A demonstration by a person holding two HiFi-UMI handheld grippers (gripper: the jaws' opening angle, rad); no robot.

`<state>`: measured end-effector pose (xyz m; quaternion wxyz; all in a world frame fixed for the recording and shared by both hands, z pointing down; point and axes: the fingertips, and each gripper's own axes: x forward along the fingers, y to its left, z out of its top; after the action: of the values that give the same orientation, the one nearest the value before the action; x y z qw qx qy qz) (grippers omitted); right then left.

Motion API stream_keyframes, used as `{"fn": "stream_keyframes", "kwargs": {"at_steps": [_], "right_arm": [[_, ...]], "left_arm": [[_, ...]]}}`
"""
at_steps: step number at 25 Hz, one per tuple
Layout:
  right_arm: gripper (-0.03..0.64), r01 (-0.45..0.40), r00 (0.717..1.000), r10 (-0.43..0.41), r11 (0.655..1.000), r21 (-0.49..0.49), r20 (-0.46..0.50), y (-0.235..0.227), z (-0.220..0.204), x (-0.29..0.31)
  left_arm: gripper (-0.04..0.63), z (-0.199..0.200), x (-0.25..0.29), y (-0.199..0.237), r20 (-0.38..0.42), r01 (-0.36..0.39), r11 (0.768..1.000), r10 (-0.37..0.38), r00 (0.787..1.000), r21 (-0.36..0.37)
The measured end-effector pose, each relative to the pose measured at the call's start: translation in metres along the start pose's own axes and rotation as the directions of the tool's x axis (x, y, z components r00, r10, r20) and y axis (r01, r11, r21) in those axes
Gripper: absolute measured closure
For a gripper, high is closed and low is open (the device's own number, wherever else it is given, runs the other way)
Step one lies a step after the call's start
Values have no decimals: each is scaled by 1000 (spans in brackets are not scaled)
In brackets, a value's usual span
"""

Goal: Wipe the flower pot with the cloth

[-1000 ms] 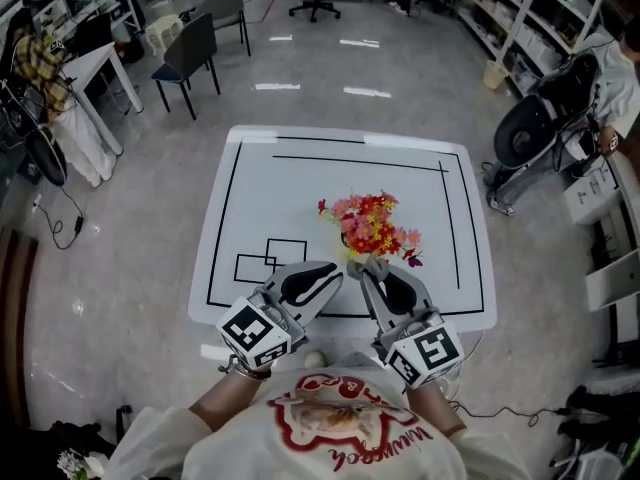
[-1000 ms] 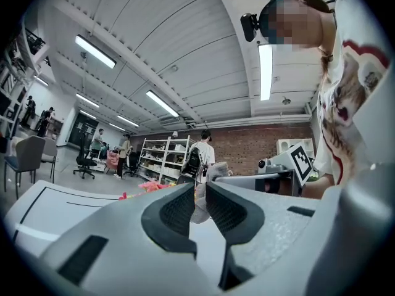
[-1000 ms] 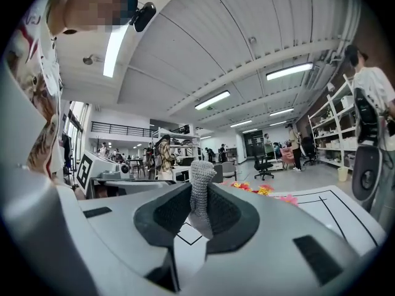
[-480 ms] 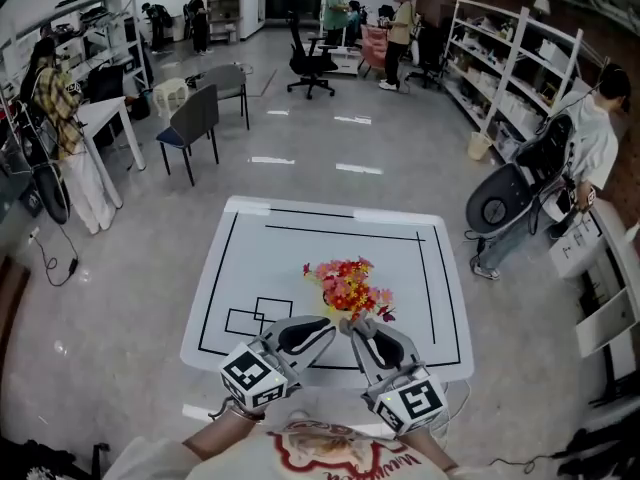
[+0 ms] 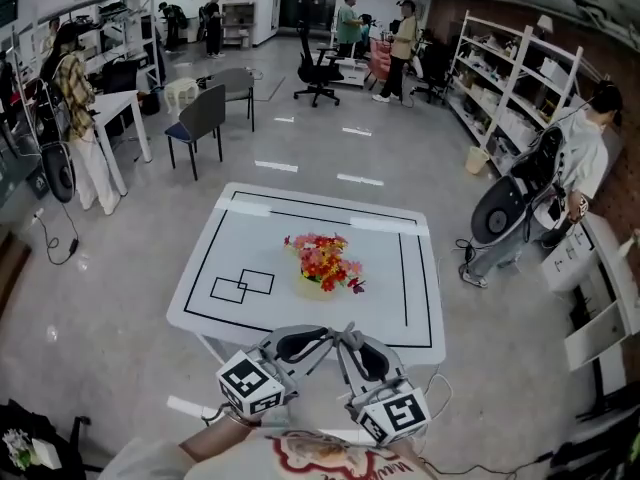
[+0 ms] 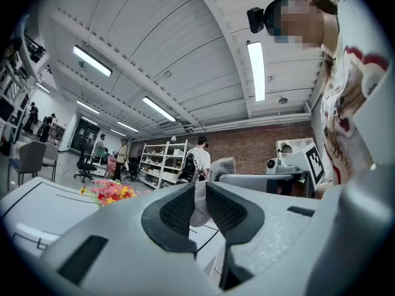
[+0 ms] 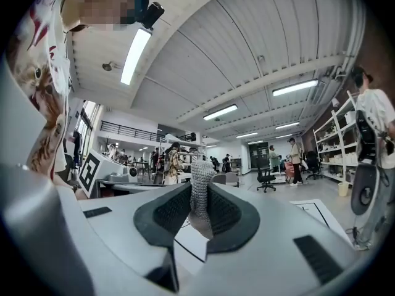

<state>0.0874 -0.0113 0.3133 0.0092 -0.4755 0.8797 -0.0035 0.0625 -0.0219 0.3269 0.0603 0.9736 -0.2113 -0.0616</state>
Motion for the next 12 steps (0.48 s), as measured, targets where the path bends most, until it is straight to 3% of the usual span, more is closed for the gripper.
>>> {"fn": "stream_keyframes", "kwargs": {"at_steps": [12], "right_arm": [[555,-41,999,43,998,46,-30,48,-9,-146]], "left_arm": [[534,-24,-38,-155,12,-84,996,84,996,-19]]}}
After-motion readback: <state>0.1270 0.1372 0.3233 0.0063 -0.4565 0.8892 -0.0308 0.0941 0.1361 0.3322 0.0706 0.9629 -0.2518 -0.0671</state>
